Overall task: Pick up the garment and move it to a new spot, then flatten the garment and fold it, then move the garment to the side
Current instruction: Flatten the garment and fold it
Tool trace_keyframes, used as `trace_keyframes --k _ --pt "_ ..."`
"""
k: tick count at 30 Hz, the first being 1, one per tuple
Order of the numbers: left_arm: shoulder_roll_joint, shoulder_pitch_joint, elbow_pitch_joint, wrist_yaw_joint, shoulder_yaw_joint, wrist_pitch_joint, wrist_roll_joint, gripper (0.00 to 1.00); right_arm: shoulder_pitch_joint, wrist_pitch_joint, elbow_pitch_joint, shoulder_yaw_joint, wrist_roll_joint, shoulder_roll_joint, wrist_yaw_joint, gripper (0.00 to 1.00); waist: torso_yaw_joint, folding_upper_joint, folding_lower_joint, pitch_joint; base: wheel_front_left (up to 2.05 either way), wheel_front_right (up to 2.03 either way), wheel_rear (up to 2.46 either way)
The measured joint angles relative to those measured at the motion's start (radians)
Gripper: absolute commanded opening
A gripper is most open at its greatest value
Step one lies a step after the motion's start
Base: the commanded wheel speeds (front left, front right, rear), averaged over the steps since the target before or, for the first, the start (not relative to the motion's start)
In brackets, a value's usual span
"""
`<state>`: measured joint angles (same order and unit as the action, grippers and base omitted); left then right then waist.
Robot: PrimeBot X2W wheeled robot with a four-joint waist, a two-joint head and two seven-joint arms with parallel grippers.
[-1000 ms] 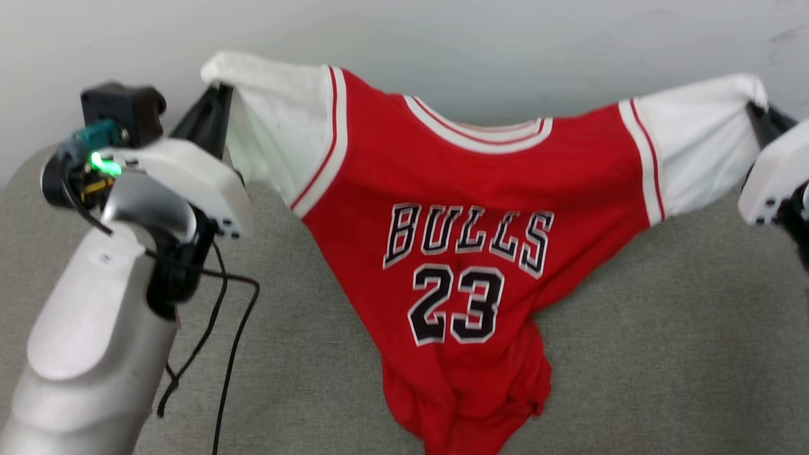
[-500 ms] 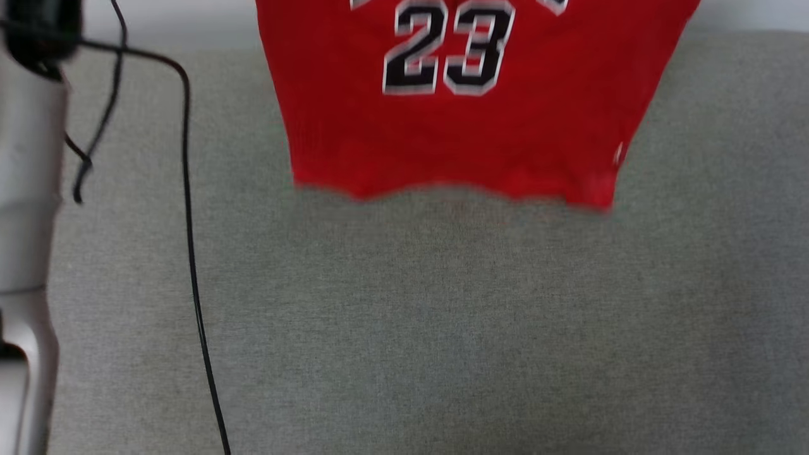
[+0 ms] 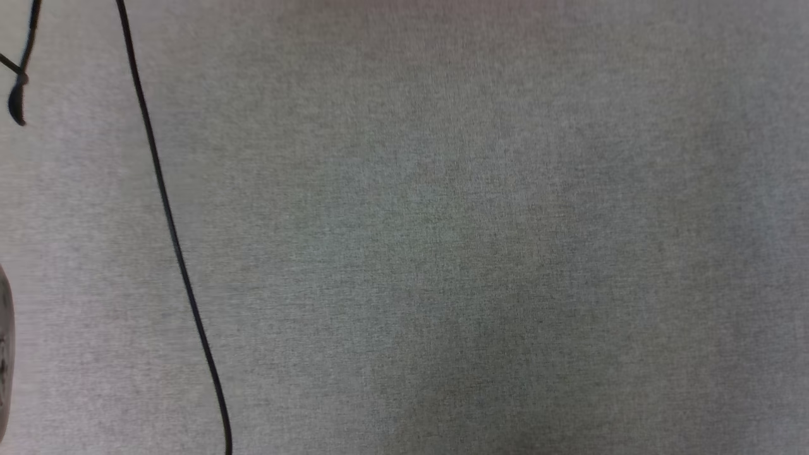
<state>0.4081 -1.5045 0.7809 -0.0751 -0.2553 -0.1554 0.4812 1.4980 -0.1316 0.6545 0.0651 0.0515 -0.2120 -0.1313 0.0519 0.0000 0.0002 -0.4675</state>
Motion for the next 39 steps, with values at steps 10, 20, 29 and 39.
trace_keyframes --k 10,20,29,39 --pt "-0.026 0.032 0.192 -0.048 -0.026 -0.050 0.058 0.00 -0.052 0.067 0.148 -0.036 0.044 0.064 0.000 0.00 0.008 0.0000 0.0001 -0.083 0.00 0.00 0.00" --pt "-0.043 0.256 0.183 -0.054 -0.071 -0.079 0.222 0.00 -0.286 0.133 0.222 -0.127 0.184 0.068 0.000 0.00 0.002 0.0000 0.0000 -0.031 0.00 0.00 0.00" --pt "-0.008 0.578 0.051 -0.054 -0.098 -0.103 0.307 0.00 -0.585 0.167 0.154 -0.192 0.318 0.011 0.000 0.00 -0.010 0.0000 -0.0003 0.076 0.00 0.00 0.00" --pt "-0.017 1.004 -0.141 -0.032 -0.006 -0.105 0.297 0.00 -0.975 0.132 0.000 -0.173 0.382 -0.039 0.000 0.00 -0.022 0.0000 -0.0004 0.240 0.00 0.00 0.00"
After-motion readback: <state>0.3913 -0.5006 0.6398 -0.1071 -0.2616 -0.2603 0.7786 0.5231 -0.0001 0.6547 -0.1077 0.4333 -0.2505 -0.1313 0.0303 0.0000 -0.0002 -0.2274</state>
